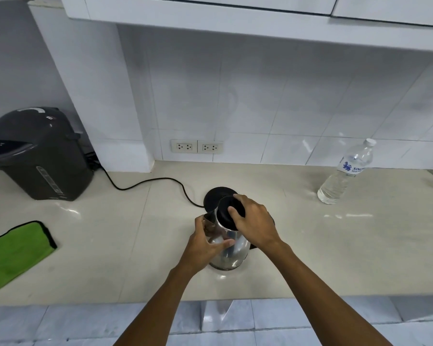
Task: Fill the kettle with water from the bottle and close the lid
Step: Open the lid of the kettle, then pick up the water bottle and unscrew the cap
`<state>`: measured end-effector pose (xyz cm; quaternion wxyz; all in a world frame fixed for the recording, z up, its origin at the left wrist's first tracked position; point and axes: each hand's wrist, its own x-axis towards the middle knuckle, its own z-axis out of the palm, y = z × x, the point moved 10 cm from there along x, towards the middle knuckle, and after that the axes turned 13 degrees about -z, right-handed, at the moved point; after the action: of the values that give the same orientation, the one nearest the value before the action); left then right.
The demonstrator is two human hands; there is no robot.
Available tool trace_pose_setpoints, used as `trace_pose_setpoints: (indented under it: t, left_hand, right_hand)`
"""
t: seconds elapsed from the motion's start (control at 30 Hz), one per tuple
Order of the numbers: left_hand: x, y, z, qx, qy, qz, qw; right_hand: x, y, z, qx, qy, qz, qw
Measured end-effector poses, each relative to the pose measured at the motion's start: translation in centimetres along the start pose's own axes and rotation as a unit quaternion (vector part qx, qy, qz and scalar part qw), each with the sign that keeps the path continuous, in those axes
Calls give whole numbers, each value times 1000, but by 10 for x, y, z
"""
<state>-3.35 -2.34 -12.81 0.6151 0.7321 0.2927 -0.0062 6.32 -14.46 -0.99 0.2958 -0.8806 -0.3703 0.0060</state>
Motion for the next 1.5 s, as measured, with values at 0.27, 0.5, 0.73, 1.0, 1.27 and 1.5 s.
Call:
trace_pose_setpoints:
  t: [0.27, 0.5, 0.73, 1.0, 1.27, 1.5]
  left_hand:
    - [-2, 2, 0, 0, -1, 6, 1000]
    - [-6, 3, -2, 7, 5, 7, 1000]
    - [-5, 2, 0, 18, 6, -1, 1000]
    - [-6, 0, 1, 29, 5, -8, 1000]
    - [-4, -4, 2, 39, 10, -15, 999]
    - [-5, -5, 0, 46, 8, -30, 998]
  right_hand:
    - [-6, 29, -27, 183, 75, 34, 980]
    - [-21, 65, -30, 432, 124, 102, 888]
    - [-34, 74, -29, 527, 160, 110, 827]
    - [-56, 110, -14, 591, 238, 187, 748]
    - [-68, 128, -4, 622, 268, 223, 701]
    - [-68, 125, -5, 626, 256, 227, 701]
